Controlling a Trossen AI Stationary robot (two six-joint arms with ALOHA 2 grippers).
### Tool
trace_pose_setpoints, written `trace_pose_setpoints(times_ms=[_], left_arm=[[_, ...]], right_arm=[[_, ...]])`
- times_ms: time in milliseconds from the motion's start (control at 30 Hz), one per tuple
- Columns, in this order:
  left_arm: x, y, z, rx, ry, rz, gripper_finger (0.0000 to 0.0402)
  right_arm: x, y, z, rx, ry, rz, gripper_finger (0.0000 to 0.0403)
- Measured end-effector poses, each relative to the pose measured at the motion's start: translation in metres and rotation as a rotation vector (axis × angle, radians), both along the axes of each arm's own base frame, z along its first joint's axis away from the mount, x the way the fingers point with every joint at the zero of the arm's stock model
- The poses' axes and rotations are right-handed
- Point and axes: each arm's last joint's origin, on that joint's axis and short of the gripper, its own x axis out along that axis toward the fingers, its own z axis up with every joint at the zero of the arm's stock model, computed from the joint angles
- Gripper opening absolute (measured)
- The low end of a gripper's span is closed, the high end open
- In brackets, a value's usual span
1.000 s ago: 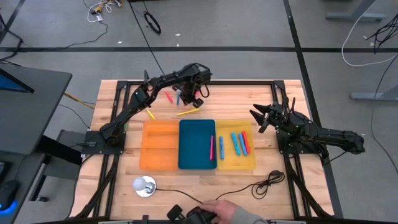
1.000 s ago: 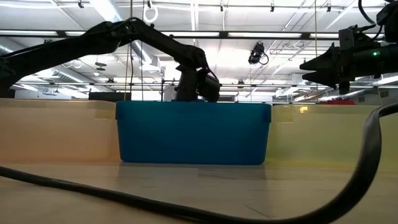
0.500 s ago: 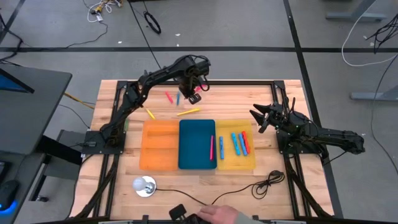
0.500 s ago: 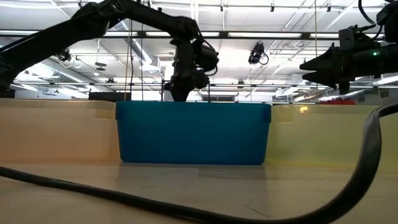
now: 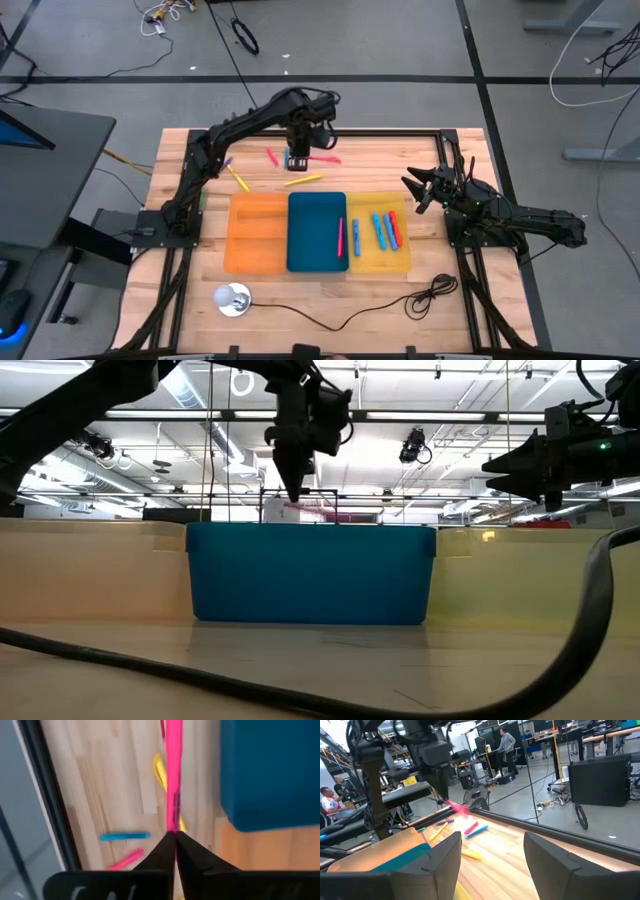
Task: Pick & Place Markers
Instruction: Put the pink pen into the blue bin, then put the right yellow pen into the blue bin
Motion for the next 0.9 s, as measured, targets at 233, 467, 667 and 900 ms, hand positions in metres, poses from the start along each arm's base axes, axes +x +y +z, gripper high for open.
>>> trace_pose_setpoints(times_ms=[233,467,667,900], left_arm=[[0.007,-0.016,0.007,0.063,-0.017,-0.203,0.0002],[0.014,-0.030,0.007,0.066,-0.025,-0.280,0.0001],[0.014,-0.033,0.007,0.063,-0.016,-0.288,0.0001],[0.013,-0.034,0.007,0.059,-0.011,-0.264,0.0010]], right_arm=[[0.000,0.000,0.000,0.000,0.000,0.000,0.0215],[0.000,0.000,0.000,0.000,0.000,0.000,0.0215],[0.000,0.000,0.000,0.000,0.000,0.000,0.0215],[0.000,0.000,0.000,0.000,0.000,0.000,0.0215]])
